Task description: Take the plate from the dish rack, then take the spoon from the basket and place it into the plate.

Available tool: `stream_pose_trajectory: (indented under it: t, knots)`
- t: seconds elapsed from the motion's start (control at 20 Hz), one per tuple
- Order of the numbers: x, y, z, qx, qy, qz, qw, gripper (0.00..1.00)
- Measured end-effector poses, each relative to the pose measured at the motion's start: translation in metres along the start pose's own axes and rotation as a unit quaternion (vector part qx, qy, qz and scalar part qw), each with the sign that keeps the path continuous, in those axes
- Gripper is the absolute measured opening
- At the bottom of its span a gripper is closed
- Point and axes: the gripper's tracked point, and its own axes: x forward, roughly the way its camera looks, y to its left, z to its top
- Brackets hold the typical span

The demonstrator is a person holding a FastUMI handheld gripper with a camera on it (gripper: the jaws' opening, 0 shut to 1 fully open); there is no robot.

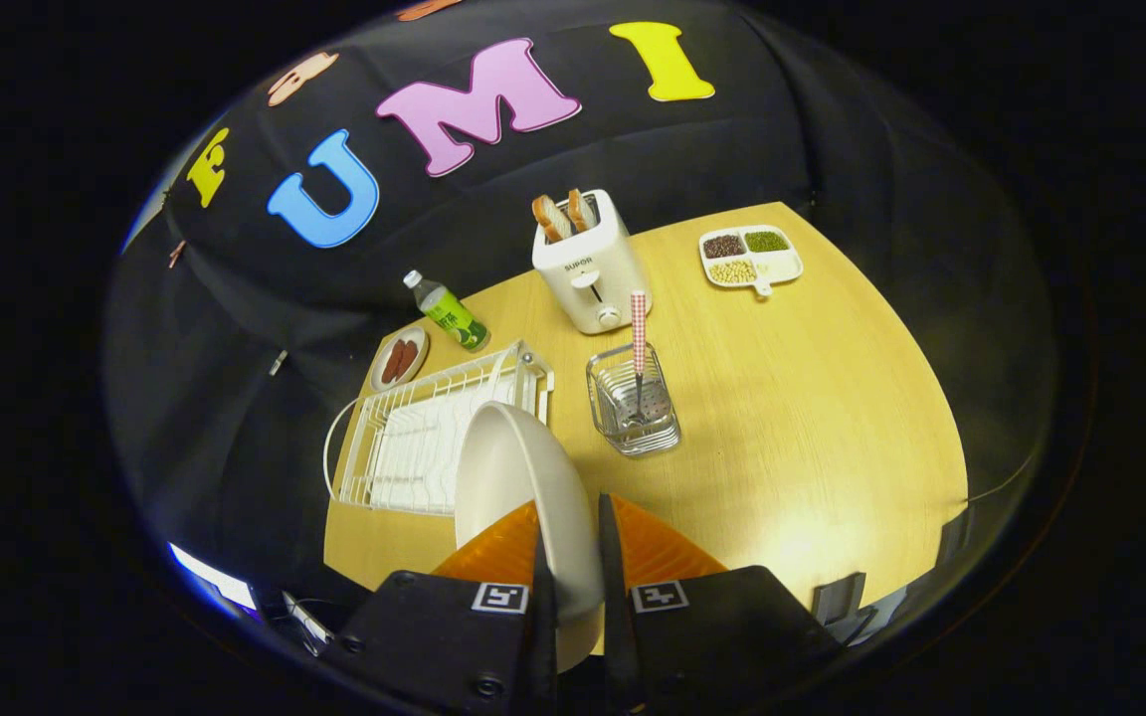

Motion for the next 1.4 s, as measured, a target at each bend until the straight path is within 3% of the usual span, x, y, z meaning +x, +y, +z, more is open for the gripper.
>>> stream_pose_trajectory:
  t: [0.2, 0.5, 0.6, 0.8, 1.05, 1.1, 1.15, 1.25, 1.35, 1.4]
  knots:
    - [0.019, -0.03, -0.034, 0.003, 0.053, 0.036, 0.998, 0.23]
    - [0.078, -0.078, -0.089, -0.014, 0.14, 0.053, 0.989, 0.23]
    - [0.089, -0.077, -0.09, 0.018, 0.15, 0.077, 0.986, 0.23]
    - [0.105, -0.084, -0.083, 0.04, 0.148, 0.086, 0.984, 0.24]
    - [0.111, -0.105, -0.069, 0.019, 0.126, 0.055, 0.99, 0.29]
    - [0.106, -0.105, -0.062, 0.019, 0.117, 0.057, 0.991, 0.38]
    - [0.103, -0.104, -0.054, 0.013, 0.102, 0.059, 0.993, 0.61]
    - [0.099, -0.103, -0.032, -0.006, 0.065, 0.059, 0.996, 0.76]
    - [0.095, -0.101, -0.01, -0.018, 0.031, 0.055, 0.998, 0.98]
    - [0.092, -0.095, 0.002, -0.019, 0.015, 0.059, 0.998, 0.98]
